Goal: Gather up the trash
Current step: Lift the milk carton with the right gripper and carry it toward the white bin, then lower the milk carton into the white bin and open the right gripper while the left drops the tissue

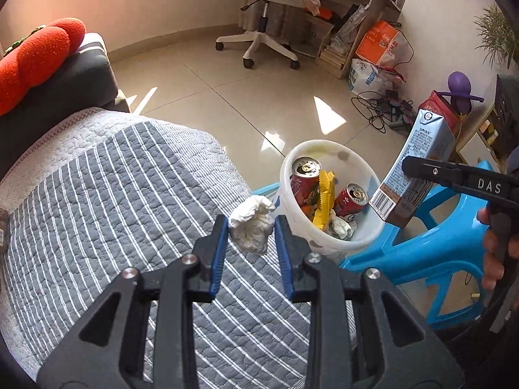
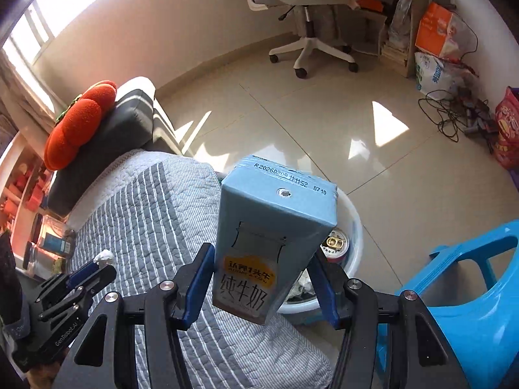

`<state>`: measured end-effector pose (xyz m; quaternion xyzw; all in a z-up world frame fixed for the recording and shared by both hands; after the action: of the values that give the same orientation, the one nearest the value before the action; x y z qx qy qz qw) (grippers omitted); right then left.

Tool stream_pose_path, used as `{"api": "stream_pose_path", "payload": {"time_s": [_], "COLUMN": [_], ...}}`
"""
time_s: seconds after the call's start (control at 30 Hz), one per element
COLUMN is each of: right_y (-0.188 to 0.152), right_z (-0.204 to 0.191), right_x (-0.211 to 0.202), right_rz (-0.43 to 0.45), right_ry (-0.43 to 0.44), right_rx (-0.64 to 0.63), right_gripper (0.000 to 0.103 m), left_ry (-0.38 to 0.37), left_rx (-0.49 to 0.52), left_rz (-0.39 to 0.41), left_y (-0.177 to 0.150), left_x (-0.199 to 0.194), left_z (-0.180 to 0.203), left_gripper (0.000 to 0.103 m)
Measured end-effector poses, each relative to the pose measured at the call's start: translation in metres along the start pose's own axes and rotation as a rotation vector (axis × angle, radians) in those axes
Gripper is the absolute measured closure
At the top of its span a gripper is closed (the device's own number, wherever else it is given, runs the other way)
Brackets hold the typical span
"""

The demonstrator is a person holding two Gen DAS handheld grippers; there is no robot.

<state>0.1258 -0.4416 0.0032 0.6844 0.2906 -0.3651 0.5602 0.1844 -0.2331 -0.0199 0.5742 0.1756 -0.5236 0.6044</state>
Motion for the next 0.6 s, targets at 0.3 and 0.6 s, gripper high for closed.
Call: {"api": "stream_pose_path", "payload": {"time_s": [0.3, 0.6], "right_y": [-0.004, -0.001], "right_z": [0.055, 0.055], "right_x": [-0.001, 0.011], "right_rz": [-0.005, -0.021], "right_ry": [-0.037, -0.029], "right_rx": [0.073, 0.065], "right_gripper": [0.045, 0.044], "left_ry": [-0.051, -0.051], "left_rx": [0.085, 0.022], "left_rz": [-0.054, -0.076], "left_y": [0.015, 0.017], "left_x": [0.062, 0.072], "left_z": [0.060, 0.050], "left_gripper": [0.072, 0.004]}}
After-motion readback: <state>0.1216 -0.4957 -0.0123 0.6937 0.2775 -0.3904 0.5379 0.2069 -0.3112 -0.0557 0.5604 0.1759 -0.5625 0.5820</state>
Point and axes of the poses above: each gripper's, at about its wrist camera, not at the fingertips, and x roughly the way its jaws point, z to its right, y to its top, the point moved 2 cm from there along x, roughly the way its jaws point, and after that the axes turned 14 degrees about -x, right-handed, at the moved point
